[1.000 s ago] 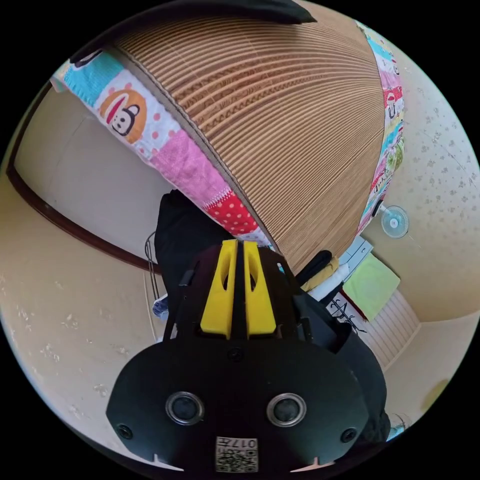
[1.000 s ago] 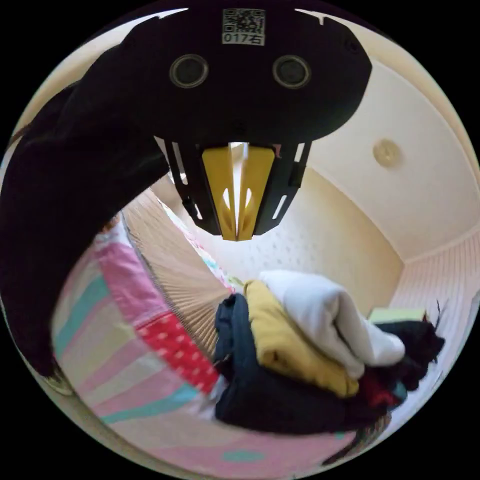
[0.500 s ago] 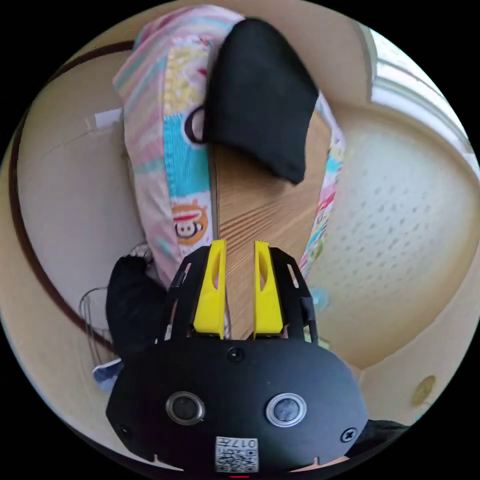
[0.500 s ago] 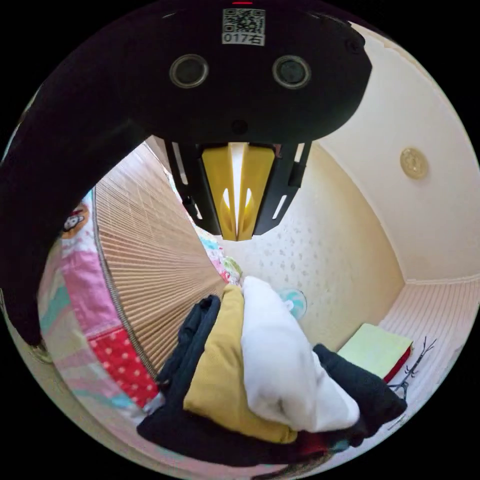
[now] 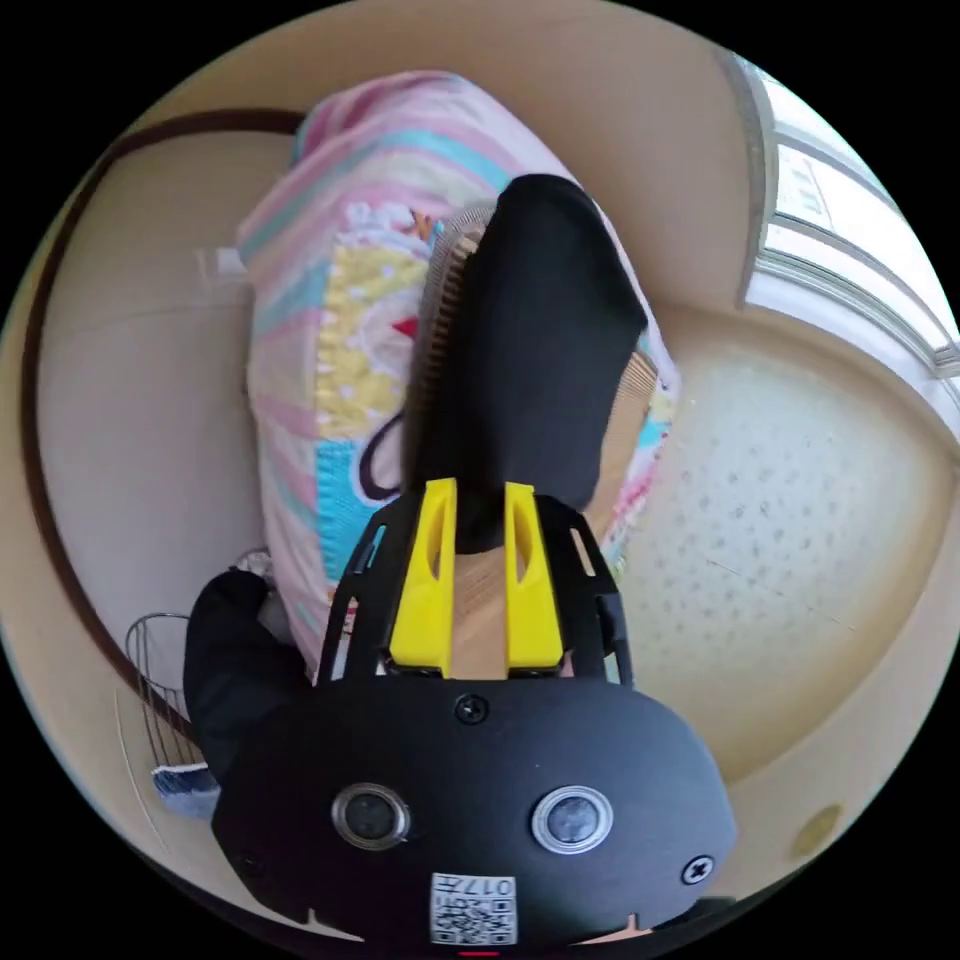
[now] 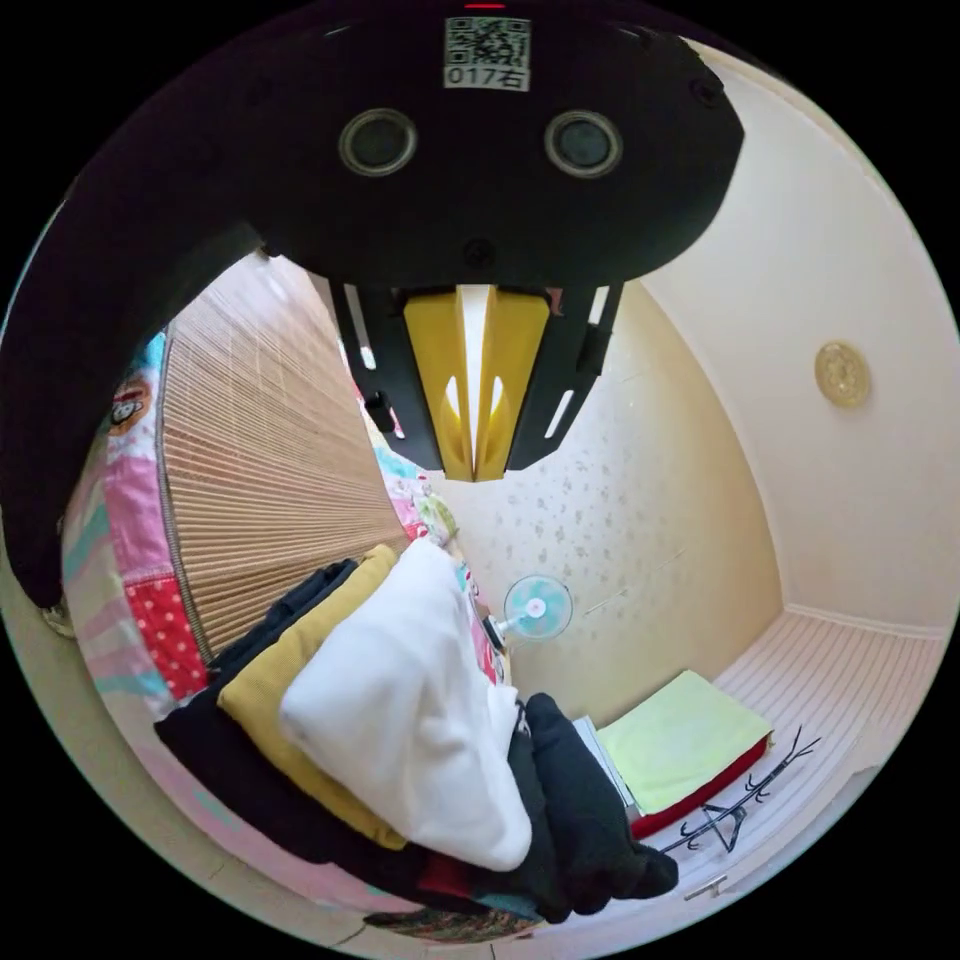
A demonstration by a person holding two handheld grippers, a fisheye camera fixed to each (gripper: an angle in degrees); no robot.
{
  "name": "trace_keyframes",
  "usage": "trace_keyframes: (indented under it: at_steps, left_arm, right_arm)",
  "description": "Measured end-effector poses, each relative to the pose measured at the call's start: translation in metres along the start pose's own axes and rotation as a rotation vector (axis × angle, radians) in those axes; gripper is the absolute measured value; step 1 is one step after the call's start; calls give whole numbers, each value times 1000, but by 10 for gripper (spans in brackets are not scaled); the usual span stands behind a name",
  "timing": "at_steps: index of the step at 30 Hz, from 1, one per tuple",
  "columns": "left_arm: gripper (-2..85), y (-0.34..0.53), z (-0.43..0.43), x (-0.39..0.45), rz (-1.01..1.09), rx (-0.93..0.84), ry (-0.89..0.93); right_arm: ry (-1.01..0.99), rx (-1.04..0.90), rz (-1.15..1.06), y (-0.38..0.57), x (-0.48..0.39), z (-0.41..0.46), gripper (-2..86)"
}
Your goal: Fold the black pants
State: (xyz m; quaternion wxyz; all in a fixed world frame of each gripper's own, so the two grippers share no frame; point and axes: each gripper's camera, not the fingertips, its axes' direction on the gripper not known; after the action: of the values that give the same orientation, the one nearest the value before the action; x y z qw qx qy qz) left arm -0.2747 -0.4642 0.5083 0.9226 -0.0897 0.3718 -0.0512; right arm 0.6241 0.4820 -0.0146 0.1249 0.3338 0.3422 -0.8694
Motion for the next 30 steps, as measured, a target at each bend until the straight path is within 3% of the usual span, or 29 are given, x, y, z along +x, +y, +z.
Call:
trace_keyframes:
  at_steps: [2,7,10,11,13,15,17,21,23,27,30]
  left_arm:
    - [28,11,22,20,174,-102,90]
    - [2,99,111,97,530,-377,1]
    - [-5,170,173,123,696,-648,-6]
    - [-5,206,195,133,808,-836,56]
    - [-1,248,203,140,948,-918,-28]
    - [26,260,182,134,1012,-769,-195]
    - [65,237,151,122,932,-580,-245]
    - [108,149,53,78,606,-113,-155]
    - [128,112,20,59,489,20,-123]
    - [147,30,-8,43,405,130,-112]
    - [146,-8,16,34,356,63,-63]
  right_arm:
    - [-16,-83,1,-5,10,29,3]
    - [76,-257,-8,-23,40,80,2]
    - [80,-264,12,-32,65,83,2]
    - [73,-257,17,-34,71,81,2]
    - [23,-226,39,-41,96,72,2]
    - [-7,-207,54,-46,114,63,2]
    - [-7,-193,60,-52,131,53,2]
    - [40,-146,56,-60,158,27,3]
    - [35,-128,54,-63,169,19,3]
    - [43,-125,23,-70,187,15,4]
    - [43,-160,0,-73,200,24,4]
